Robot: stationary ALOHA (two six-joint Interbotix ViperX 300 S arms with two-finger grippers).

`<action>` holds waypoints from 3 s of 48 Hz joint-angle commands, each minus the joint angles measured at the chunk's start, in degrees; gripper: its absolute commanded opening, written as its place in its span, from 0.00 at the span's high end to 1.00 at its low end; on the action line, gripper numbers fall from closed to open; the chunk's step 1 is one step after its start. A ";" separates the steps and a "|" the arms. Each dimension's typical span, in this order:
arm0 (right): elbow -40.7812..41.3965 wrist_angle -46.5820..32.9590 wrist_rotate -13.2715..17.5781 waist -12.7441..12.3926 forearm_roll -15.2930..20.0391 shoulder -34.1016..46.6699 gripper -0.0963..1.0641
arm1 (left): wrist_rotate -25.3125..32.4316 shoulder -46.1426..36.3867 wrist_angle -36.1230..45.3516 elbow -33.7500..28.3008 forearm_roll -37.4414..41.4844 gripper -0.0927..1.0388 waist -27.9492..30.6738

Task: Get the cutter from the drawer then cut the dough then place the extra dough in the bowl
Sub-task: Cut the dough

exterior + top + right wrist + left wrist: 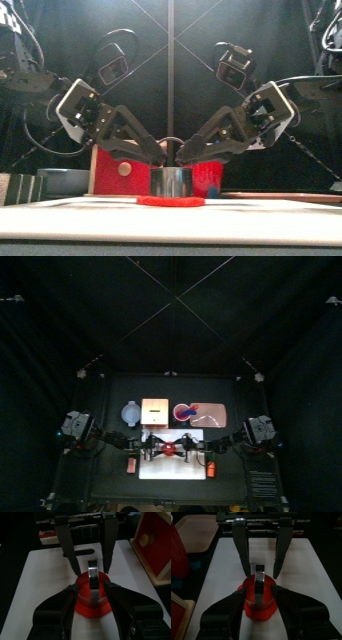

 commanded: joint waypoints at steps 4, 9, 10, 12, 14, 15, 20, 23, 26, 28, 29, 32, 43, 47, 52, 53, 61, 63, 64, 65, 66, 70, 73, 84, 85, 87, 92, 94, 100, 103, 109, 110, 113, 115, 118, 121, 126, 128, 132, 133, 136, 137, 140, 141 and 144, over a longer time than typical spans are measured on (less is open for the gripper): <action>-0.70 0.00 0.00 -0.18 -0.35 -2.20 0.30 | 0.00 -0.44 0.88 -0.44 0.18 0.22 0.09; -0.70 0.44 -0.09 -0.18 -0.35 -2.20 0.36 | 0.00 -0.44 1.32 -0.44 0.18 0.27 0.09; -0.79 0.53 -0.09 -0.26 -0.35 -2.20 0.37 | 0.00 -0.53 1.32 -0.44 0.26 0.28 0.00; -0.79 0.70 -0.09 -0.35 -0.35 -2.20 0.38 | 0.00 -0.44 1.32 -0.44 0.44 0.31 0.09; -0.79 0.97 -0.09 -0.44 -0.35 -2.20 0.39 | 0.00 -0.44 1.32 -0.35 0.79 0.33 0.09; -0.79 1.05 -0.09 -0.44 -0.35 -2.11 0.40 | 0.00 -0.44 1.32 -0.35 0.97 0.34 0.09; -0.70 1.93 -0.09 -0.70 -0.44 -1.93 0.40 | 0.00 -0.44 1.32 0.00 1.32 0.39 0.09; -0.79 2.55 0.00 -0.79 -0.35 -1.76 0.40 | 0.00 -0.44 1.58 0.18 1.32 0.40 0.09; -0.70 3.08 0.00 -0.97 -0.09 -1.58 0.41 | 0.00 -0.44 2.11 0.44 1.32 0.40 0.09; -0.70 3.16 0.00 -1.05 -0.09 -1.49 0.41 | 0.00 -0.44 2.64 0.62 1.32 0.40 0.09; -0.70 3.16 0.00 -1.05 -0.09 -1.49 0.41 | 0.00 -0.44 3.08 0.70 1.32 0.40 0.09; -0.44 3.16 0.00 -1.14 -0.09 -1.41 0.41 | 0.00 -0.44 4.22 0.62 1.32 0.41 0.00; 0.00 3.69 0.09 -1.05 0.26 -0.44 0.41 | 0.09 -0.09 7.56 0.26 1.67 0.41 0.00; -0.09 4.22 0.09 -1.14 0.35 0.18 0.43 | 0.18 -0.09 8.09 0.26 2.02 0.41 0.00; -0.26 4.48 0.09 -1.14 0.18 0.44 0.47 | 0.18 -0.09 8.44 0.18 2.02 0.41 0.00; -0.26 4.48 0.09 -1.14 0.09 0.44 0.48 | 0.26 -0.09 8.44 0.18 2.02 0.41 0.00; 0.18 5.19 0.09 -1.32 0.35 0.44 0.51 | 0.26 0.18 9.40 0.09 2.20 0.41 0.00; 0.26 5.80 0.18 -1.32 0.35 0.44 0.51 | 0.26 0.26 9.76 0.00 2.29 0.41 0.00; 0.35 6.15 0.18 -1.32 0.35 0.44 0.51 | 0.26 0.18 9.93 -0.09 2.29 0.41 -0.09; 0.44 6.42 0.18 -1.32 0.44 0.44 0.51 | 0.26 0.18 10.11 -0.09 2.29 0.41 0.00; 0.53 6.77 0.18 -1.23 0.35 0.53 0.51 | 0.26 0.26 10.20 -0.18 2.29 0.41 0.00; 0.70 8.17 0.35 -1.32 0.44 0.53 0.51 | 0.26 0.35 10.81 -0.35 2.29 0.41 -0.18; 0.88 9.14 0.44 -1.32 0.62 0.53 0.51 | 0.26 0.53 11.25 -0.62 2.29 0.41 -0.35; 0.70 10.02 0.44 -1.23 0.44 0.79 0.51 | 0.09 2.72 13.27 -1.76 3.87 0.41 -1.14; 0.62 10.11 0.44 -1.23 0.35 0.70 0.52 | -0.09 2.90 13.62 -1.76 3.78 0.41 -1.14; 0.53 10.11 0.44 -1.23 0.35 0.70 0.52 | -0.26 3.43 14.68 -1.58 3.69 0.41 -1.14; -0.09 10.55 0.18 -1.32 0.26 0.53 0.52 | -0.26 4.31 17.23 -1.49 3.16 0.41 -1.14; -0.35 10.55 0.18 -1.32 0.26 0.53 0.52 | -0.35 4.48 17.75 -1.49 2.90 0.41 -1.14; -1.14 10.55 0.00 -1.58 0.00 0.70 0.52 | -0.35 4.48 18.98 -1.23 1.67 0.41 -1.14; -1.32 10.55 0.00 -1.93 -0.35 0.88 0.52 | -0.35 4.48 19.07 -0.88 1.05 0.41 -1.14; -1.23 10.55 0.18 -2.11 -0.35 1.58 0.52 | -0.35 4.57 19.16 -0.53 0.44 0.41 -1.05; -1.23 10.55 0.18 -2.11 -0.26 1.85 0.52 | -0.35 4.57 19.16 -0.53 0.44 0.41 -1.14; -1.23 10.55 0.18 -2.46 -0.26 2.37 0.52 | -0.35 4.57 19.34 -0.53 0.35 0.41 -1.14; -1.32 10.55 0.18 -2.64 -0.26 2.64 0.52 | -0.35 4.75 19.42 -0.44 0.35 0.41 -1.14; -1.32 10.55 0.18 -2.90 -0.35 2.90 0.52 | -0.35 4.92 19.42 -0.44 0.35 0.41 -1.05; -1.32 10.55 0.18 -2.99 -0.44 2.99 0.52 | -0.35 5.19 19.69 -0.44 0.35 0.41 -1.05; -1.14 10.55 0.18 -3.16 -0.44 3.08 0.52 | -0.09 5.45 20.21 -1.05 0.35 0.41 -1.23; -1.05 10.55 0.18 -3.25 -0.44 3.25 0.52 | 0.00 5.62 20.57 -1.23 0.35 0.41 -1.23; -0.97 10.90 0.18 -3.69 -0.44 3.69 0.52 | 0.00 6.24 21.45 -1.49 0.26 0.41 -0.97; -0.97 10.99 0.18 -3.78 -0.44 3.78 0.52 | -0.09 6.33 21.62 -1.41 0.35 0.41 -0.88; -1.05 11.43 0.18 -3.87 -0.44 4.04 0.52 | -0.09 6.77 21.62 -1.41 0.35 0.41 -0.79; -1.14 11.60 0.18 -3.87 -0.44 4.04 0.52 | -0.18 6.86 21.62 -1.49 0.26 0.41 -0.79; -1.23 11.87 0.18 -3.96 -0.44 4.13 0.52 | -0.26 6.94 21.71 -1.49 0.26 0.41 -0.79; -1.23 11.95 0.09 -3.96 -0.44 4.13 0.52 | -0.26 7.03 21.71 -1.49 0.26 0.41 -0.79; -1.23 12.57 0.09 -4.22 -0.44 4.31 0.52 | -0.26 7.12 21.88 -1.32 0.26 0.41 -0.79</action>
